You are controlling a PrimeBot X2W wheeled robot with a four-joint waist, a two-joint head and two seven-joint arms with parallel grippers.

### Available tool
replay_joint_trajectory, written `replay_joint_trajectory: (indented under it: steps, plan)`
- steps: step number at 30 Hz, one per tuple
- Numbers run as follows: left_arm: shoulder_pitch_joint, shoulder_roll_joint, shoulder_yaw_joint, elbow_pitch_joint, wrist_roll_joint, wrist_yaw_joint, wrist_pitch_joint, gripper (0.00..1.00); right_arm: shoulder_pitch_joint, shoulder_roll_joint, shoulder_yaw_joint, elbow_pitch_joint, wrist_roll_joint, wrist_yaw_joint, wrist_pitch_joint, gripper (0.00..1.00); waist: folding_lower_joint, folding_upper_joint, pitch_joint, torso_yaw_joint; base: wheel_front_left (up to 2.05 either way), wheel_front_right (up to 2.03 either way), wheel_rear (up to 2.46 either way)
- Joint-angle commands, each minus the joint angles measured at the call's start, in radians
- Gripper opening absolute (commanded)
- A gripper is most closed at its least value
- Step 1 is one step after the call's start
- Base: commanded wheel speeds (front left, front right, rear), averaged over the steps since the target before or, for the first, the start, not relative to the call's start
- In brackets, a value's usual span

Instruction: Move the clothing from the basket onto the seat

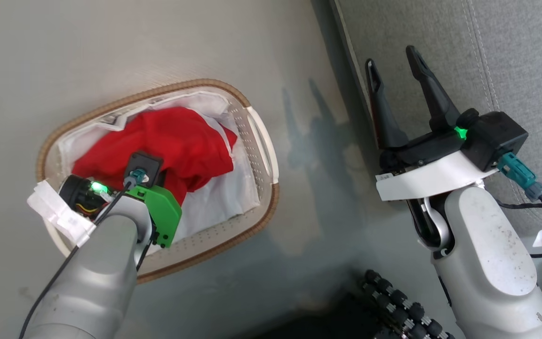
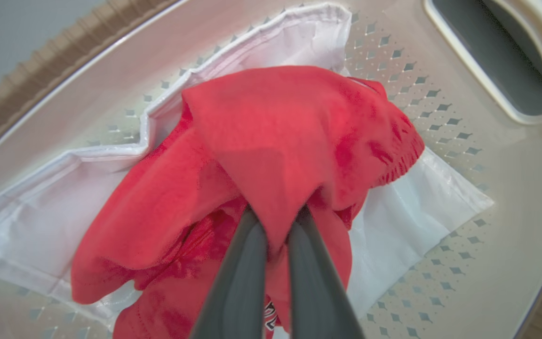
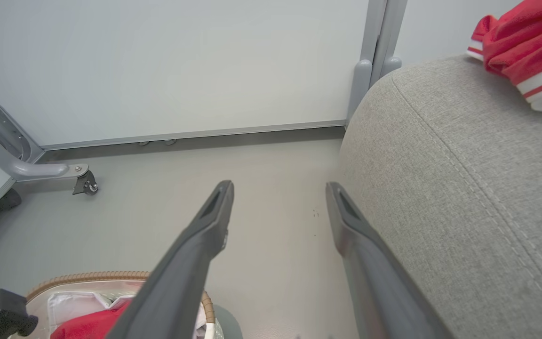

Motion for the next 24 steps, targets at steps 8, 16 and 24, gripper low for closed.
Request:
replay_joint_trajectory:
  steps: [8, 16, 24]
  plan:
    - [0.083, -0.019, -0.041, -0.078, -0.062, -0.004, -0.036, 0.00, 0.069, -0.004, -0.016, 0.087, -0.061, -0.001, -0.005, 1.00, -0.0001, 0.0000, -0.223, 0.128, 0.00, 0.00, 0.00]
    - [0.153, 0.011, -0.122, -0.225, -0.127, -0.004, -0.040, 0.00, 0.183, -0.004, -0.051, 0.160, -0.104, -0.001, -0.005, 1.00, -0.0001, 0.0000, -0.456, 0.204, 0.00, 0.00, 0.00]
    - [0.145, 0.072, -0.203, -0.399, -0.176, -0.004, -0.016, 0.00, 0.307, -0.004, -0.074, 0.202, -0.110, -0.001, -0.005, 1.00, -0.0001, 0.0000, -0.660, 0.246, 0.00, 0.00, 0.00]
